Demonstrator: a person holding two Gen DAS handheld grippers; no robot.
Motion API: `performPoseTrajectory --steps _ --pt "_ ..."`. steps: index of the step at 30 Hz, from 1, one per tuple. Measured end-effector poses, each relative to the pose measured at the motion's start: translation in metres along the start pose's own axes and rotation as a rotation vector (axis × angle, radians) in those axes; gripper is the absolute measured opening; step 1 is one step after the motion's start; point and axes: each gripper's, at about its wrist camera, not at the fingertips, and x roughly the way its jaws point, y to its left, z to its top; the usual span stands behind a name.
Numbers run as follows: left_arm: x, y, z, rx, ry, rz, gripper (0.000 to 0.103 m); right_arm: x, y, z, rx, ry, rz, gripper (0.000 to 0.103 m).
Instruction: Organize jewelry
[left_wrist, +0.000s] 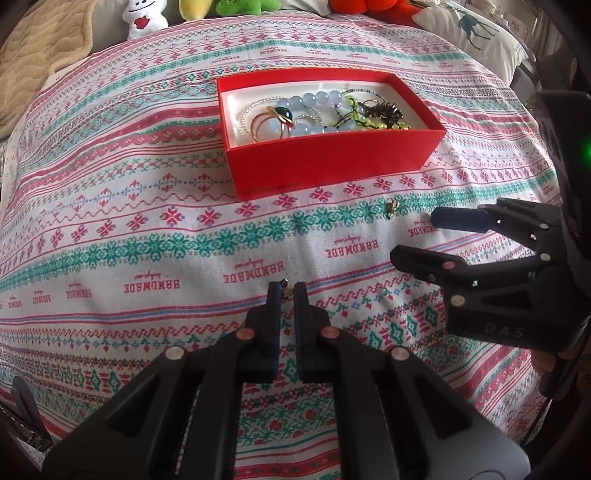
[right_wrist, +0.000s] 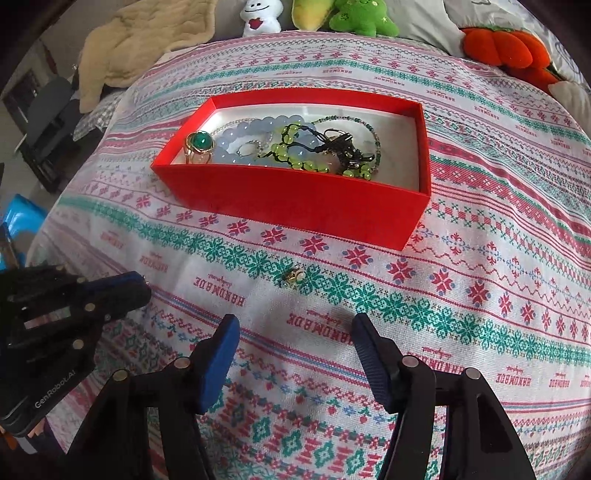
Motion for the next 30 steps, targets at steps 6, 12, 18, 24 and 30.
performPoseTrajectory --steps 6,12,18,24,30 --pt "0.0 0.006 0.003 -0.021 0.004 -0.015 0.007 0.01 0.011 0.009 -0.033 -0.029 -0.001 0.052" --pt "0.0 0.009 0.004 -0.025 0.009 -0.022 0.004 0.016 0.016 0.016 -0.043 -0.04 -0.011 0.039" --pt "0.0 0.013 0.005 -0.023 0.01 -0.021 0.004 0.02 0.018 0.02 -0.049 -0.043 -0.035 0.026" --pt "0.0 0.013 0.006 -0.02 0.01 -0.018 0.004 0.021 0.022 0.021 -0.078 -0.053 -0.044 0.014" --pt "-0.001 0.016 0.007 -0.025 0.007 -0.021 0.003 0.016 0.019 0.018 -0.09 -0.053 -0.04 0.012"
